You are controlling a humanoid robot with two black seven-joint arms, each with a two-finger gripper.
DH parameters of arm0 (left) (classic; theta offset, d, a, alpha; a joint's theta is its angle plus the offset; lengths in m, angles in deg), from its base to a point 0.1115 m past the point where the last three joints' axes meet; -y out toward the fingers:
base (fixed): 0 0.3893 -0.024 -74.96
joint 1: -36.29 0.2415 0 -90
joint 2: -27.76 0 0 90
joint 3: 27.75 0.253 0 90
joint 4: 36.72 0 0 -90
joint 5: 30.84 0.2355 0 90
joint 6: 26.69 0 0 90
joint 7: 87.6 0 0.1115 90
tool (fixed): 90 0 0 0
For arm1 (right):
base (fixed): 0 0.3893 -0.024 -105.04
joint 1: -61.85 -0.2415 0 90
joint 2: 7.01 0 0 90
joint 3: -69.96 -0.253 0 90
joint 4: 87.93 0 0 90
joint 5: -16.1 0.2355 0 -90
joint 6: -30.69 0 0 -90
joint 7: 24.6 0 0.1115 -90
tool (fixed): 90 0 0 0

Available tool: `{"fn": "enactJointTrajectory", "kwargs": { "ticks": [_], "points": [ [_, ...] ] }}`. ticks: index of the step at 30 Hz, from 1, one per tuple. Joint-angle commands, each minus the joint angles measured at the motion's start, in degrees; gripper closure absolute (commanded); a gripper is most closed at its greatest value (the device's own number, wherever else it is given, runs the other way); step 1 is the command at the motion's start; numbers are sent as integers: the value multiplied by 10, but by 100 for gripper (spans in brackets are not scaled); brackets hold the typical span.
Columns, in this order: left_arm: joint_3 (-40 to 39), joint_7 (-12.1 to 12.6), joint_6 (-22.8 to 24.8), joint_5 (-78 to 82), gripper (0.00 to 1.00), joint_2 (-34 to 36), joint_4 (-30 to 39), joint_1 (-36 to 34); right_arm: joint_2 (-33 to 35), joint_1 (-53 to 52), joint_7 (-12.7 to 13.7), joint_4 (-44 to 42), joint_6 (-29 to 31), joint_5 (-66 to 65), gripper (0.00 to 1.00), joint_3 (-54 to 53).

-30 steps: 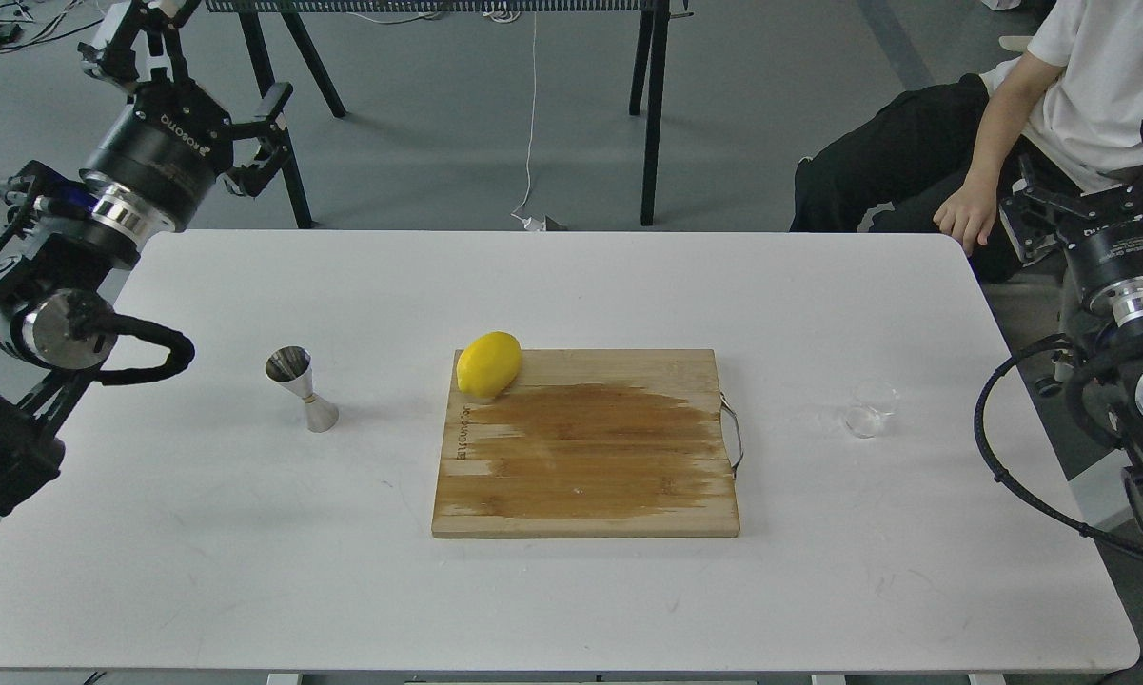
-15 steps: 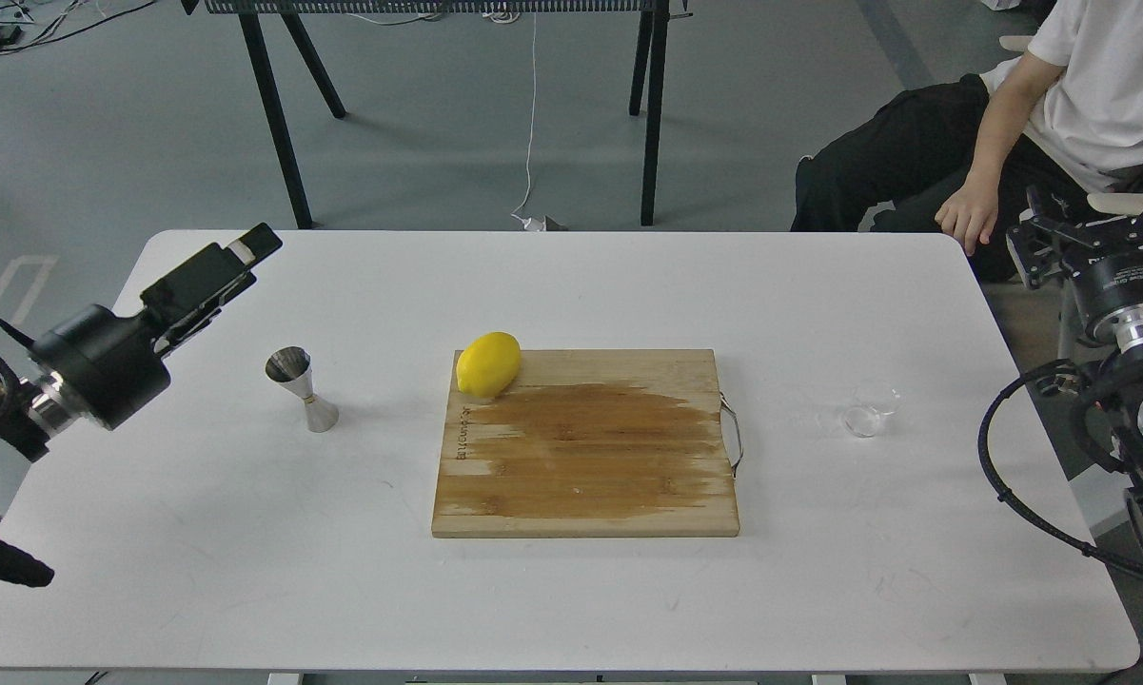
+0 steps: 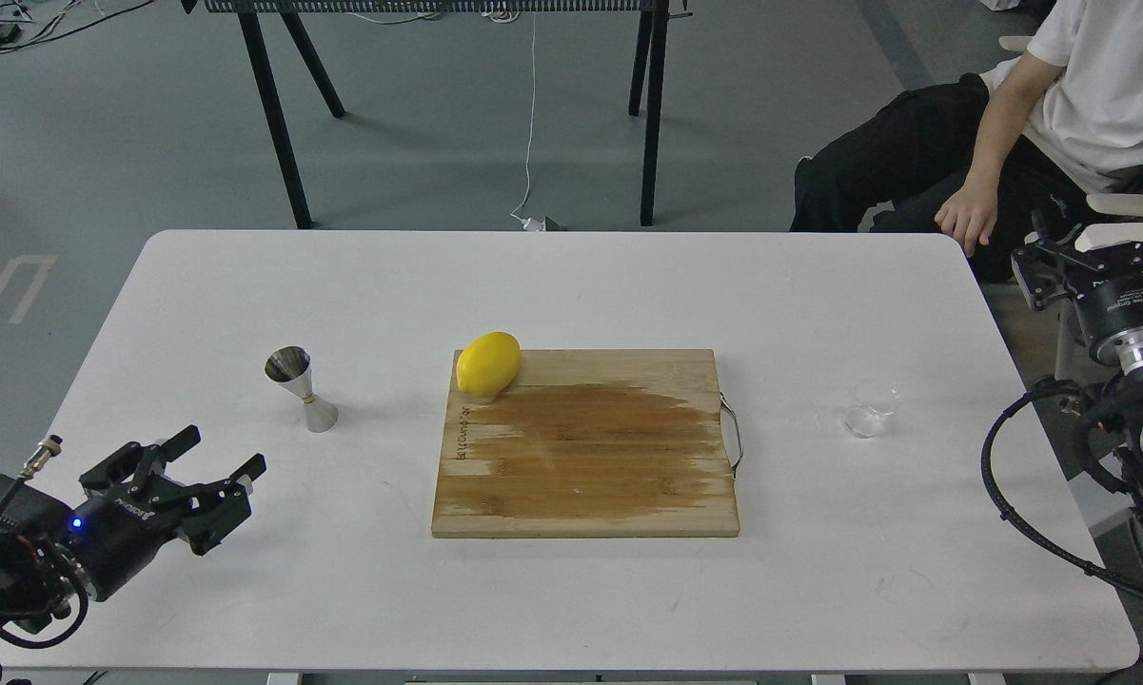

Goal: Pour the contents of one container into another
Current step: 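Lower the left gripper toward the steel jigger beside the board, then close the left gripper around the steel jigger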

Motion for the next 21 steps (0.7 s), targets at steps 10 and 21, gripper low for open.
{"fn": "enactJointTrajectory", "kwargs": {
  "ticks": [10, 21],
  "points": [
    [68, 4, -8, 14, 12, -130, -206, -130, 2, 10, 0, 0, 0, 0, 0, -3],
    [68, 8, -6, 13, 16, -187, -254, -186, 4, 18, 0, 0, 0, -2, 0, -3]
  ]
}}
